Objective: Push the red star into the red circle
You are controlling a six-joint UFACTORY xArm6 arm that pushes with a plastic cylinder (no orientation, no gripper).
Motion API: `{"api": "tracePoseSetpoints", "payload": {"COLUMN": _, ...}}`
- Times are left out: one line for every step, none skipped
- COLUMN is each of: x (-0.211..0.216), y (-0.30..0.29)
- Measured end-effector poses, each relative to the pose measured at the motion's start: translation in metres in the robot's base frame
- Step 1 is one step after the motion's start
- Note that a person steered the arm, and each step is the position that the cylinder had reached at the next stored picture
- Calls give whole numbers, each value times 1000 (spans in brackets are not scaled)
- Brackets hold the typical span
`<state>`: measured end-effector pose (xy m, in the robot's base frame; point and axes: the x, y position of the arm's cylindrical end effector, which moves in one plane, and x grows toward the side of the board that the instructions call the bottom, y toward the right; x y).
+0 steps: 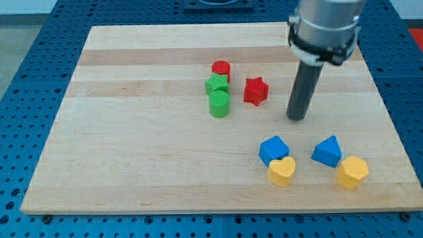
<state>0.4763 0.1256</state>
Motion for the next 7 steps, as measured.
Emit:
{"api": "tracePoseSetpoints", "payload": {"x": 26, "y": -13}}
{"api": "tracePoseSetpoints", "payload": {"x": 6, "y": -29}}
{"api": "tracePoseSetpoints", "payload": {"x": -62, "y": -53}}
{"api": "tracePoseSetpoints", "payload": {"x": -143, "y": -76}}
{"api": "tracePoseSetpoints", "payload": {"x": -153, "y": -78}}
{"api": "tracePoseSetpoints", "payload": {"x": -153, "y": -78}}
{"api": "tracePoseSetpoints", "payload": {"x": -140, "y": -78}}
